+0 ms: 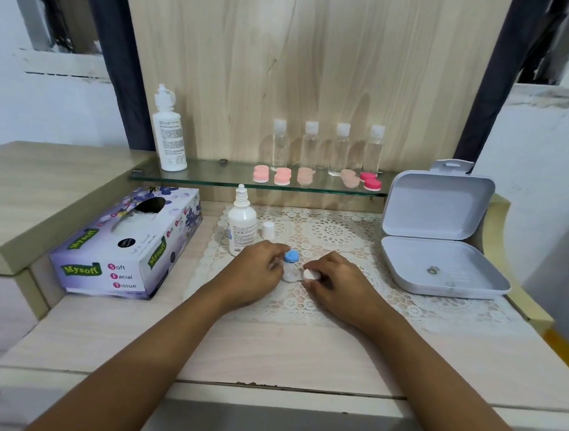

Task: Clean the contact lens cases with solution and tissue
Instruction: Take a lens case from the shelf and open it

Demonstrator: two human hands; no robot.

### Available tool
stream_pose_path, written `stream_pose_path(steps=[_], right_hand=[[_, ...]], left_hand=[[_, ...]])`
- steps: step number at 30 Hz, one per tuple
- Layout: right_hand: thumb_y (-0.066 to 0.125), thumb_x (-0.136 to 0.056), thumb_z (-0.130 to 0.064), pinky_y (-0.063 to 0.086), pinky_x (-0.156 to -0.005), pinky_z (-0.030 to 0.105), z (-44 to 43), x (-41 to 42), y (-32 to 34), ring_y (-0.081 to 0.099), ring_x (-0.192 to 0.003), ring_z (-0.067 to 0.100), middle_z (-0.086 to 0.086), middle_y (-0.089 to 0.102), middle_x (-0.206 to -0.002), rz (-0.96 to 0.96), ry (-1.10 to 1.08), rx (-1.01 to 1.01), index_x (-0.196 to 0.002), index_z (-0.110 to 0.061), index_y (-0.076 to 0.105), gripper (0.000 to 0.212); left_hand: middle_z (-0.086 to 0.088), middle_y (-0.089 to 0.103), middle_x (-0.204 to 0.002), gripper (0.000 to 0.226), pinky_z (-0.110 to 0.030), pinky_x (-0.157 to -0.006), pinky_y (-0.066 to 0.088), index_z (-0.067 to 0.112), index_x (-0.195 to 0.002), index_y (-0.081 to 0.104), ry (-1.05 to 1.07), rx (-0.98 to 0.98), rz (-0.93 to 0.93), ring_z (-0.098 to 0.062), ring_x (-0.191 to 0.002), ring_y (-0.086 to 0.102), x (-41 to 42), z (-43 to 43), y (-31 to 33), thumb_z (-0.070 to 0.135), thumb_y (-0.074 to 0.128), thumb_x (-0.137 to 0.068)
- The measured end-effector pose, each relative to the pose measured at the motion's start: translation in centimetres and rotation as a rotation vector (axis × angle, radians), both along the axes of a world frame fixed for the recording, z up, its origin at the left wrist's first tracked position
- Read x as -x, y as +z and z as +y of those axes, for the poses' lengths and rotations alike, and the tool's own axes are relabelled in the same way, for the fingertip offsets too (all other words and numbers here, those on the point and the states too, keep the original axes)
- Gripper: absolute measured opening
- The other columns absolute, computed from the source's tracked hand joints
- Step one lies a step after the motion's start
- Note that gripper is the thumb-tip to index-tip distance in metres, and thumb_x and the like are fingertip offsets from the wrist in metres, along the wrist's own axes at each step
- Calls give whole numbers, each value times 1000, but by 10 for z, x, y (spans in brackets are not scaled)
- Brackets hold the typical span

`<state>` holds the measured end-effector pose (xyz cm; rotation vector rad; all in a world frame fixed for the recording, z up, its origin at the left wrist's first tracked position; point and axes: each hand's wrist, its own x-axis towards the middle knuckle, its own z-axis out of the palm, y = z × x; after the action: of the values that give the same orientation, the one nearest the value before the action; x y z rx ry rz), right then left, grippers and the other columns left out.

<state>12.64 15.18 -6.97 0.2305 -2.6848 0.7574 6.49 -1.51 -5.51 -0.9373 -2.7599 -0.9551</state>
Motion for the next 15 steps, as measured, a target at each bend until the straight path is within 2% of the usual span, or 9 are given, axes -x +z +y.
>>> stream_pose_path(steps=[6, 11, 13, 15], right_hand=[[58, -89, -23, 30, -67, 6, -1, -1, 1, 46, -87, 9, -2, 49, -97, 9, -3, -10, -115, -15, 63, 28], [60, -88, -23, 31, -70, 3, -3, -3, 0, 53, -93, 16, -2, 50, -96, 20, -14, 8, -115, -14, 63, 29], [64, -85, -26, 33, -73, 10, -4, -3, 1, 53, -96, 15, 0, 52, -99, 11, -48, 56, -116, -13, 61, 34], [68, -81, -30, 36, -75, 17, -4, -3, 1, 52, -92, 14, 0, 53, -97, 7, -95, 90, -108, -12, 62, 33]], left_hand=[[3, 56, -111, 41, -13, -80, 31, 16, -127, 56, -3, -25, 24, -4, -97, 47, -5, -9, -8, 32, 58, -89], [3, 54, -98, 22, -4, -71, 31, 17, -103, 68, -67, -35, 67, -4, -89, 48, -10, -8, -10, 30, 63, -86], [4, 55, -96, 20, -3, -72, 31, 18, -99, 69, -68, -54, 76, -4, -89, 49, -11, -9, -10, 31, 65, -85], [6, 56, -95, 21, -6, -72, 32, 18, -99, 70, -68, -62, 83, -4, -89, 50, -12, -9, -11, 33, 65, -85]])
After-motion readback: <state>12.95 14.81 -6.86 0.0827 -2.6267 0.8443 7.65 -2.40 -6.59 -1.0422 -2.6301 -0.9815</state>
